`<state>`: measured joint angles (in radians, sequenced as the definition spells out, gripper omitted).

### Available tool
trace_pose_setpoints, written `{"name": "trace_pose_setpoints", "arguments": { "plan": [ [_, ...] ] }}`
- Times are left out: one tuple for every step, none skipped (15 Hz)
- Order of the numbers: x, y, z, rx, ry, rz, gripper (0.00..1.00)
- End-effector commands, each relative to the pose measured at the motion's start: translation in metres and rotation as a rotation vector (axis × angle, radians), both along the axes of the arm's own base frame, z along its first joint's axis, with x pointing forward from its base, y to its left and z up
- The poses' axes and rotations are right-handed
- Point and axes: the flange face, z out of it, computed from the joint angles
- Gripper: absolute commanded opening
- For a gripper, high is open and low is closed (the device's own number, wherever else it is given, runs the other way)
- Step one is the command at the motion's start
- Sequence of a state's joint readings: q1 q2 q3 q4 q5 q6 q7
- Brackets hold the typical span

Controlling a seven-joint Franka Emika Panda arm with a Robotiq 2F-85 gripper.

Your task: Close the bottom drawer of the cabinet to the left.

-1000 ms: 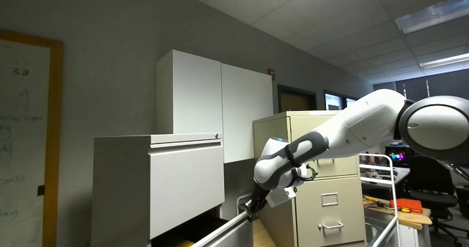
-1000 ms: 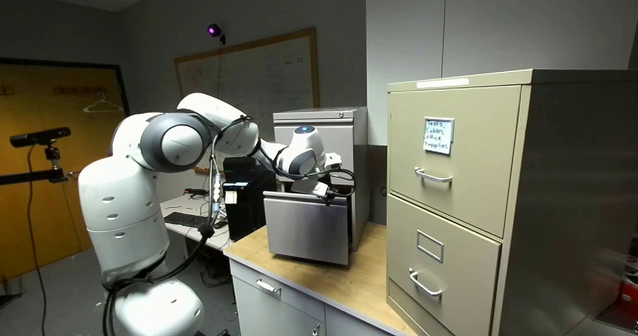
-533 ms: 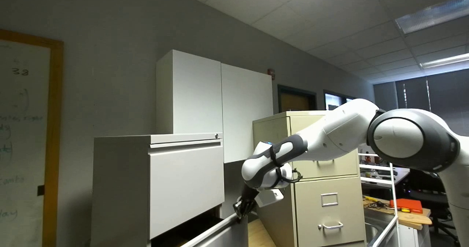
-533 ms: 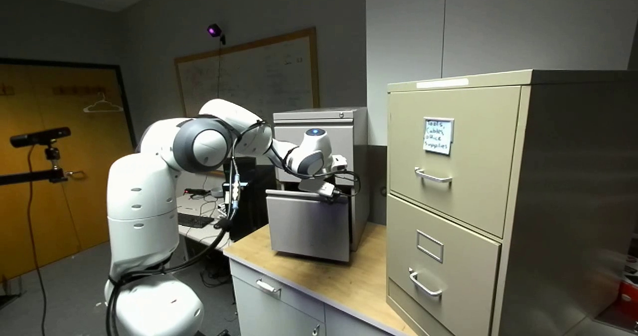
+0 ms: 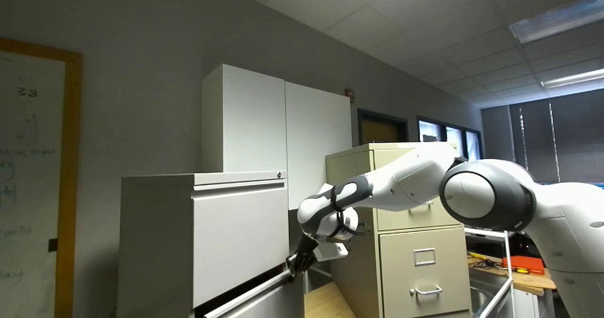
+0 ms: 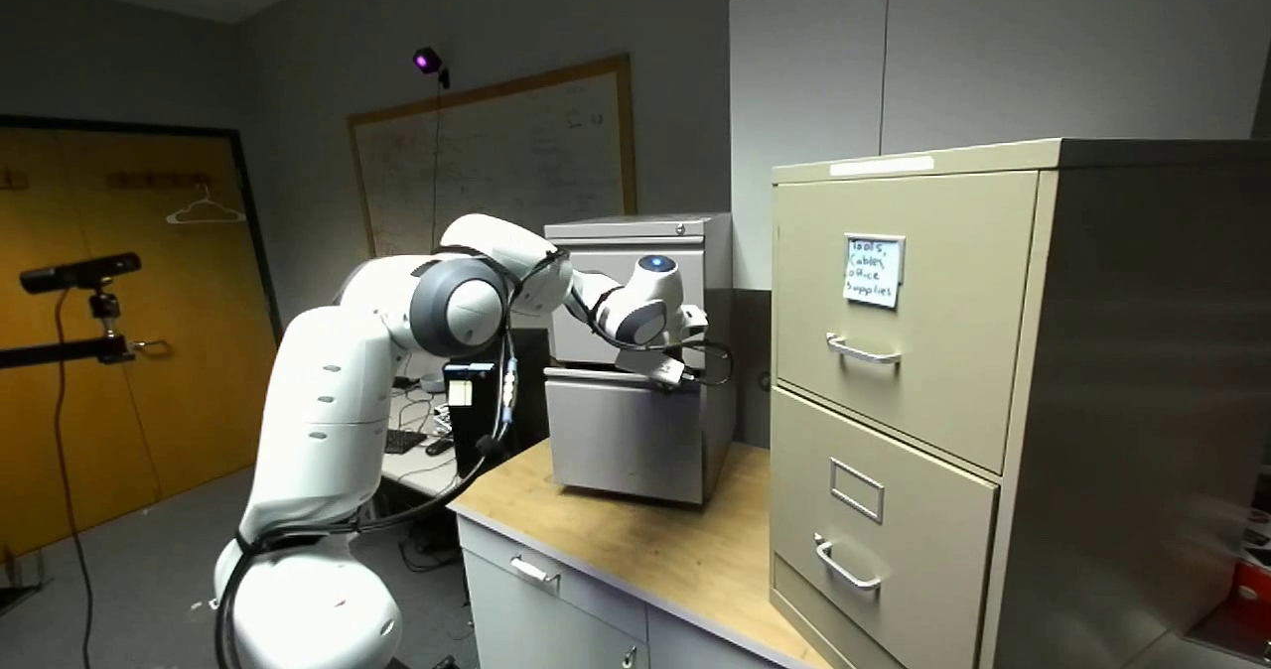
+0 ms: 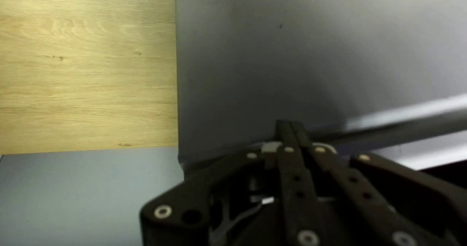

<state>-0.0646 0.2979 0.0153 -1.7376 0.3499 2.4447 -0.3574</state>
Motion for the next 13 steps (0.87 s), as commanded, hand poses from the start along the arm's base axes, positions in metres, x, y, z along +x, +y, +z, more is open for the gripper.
{"name": "trace_pose_setpoints", "arguments": {
  "plan": [
    [0.040, -0.009, 0.031, 0.045, -0.077, 0.019, 0.00],
    [0.045, -0.010, 0.031, 0.051, -0.077, 0.021, 0.00],
    [0.050, -0.012, 0.031, 0.057, -0.077, 0.021, 0.00],
    [0.055, -0.012, 0.033, 0.059, -0.078, 0.025, 0.00],
    [0.060, -0.014, 0.034, 0.055, -0.078, 0.027, 0.00],
    [0.065, -0.015, 0.035, 0.058, -0.080, 0.026, 0.00],
    [0.069, -0.017, 0.037, 0.060, -0.082, 0.025, 0.00],
    [0.073, -0.018, 0.038, 0.061, -0.083, 0.023, 0.00],
    [0.077, -0.019, 0.039, 0.061, -0.084, 0.026, 0.00],
    [0.080, -0.020, 0.039, 0.057, -0.084, 0.028, 0.00],
    [0.083, -0.021, 0.039, 0.052, -0.078, 0.031, 0.00],
    [0.083, -0.022, 0.040, 0.053, -0.062, 0.033, 0.00],
    [0.083, -0.022, 0.041, 0.053, -0.054, 0.036, 0.00]
  ]
}}
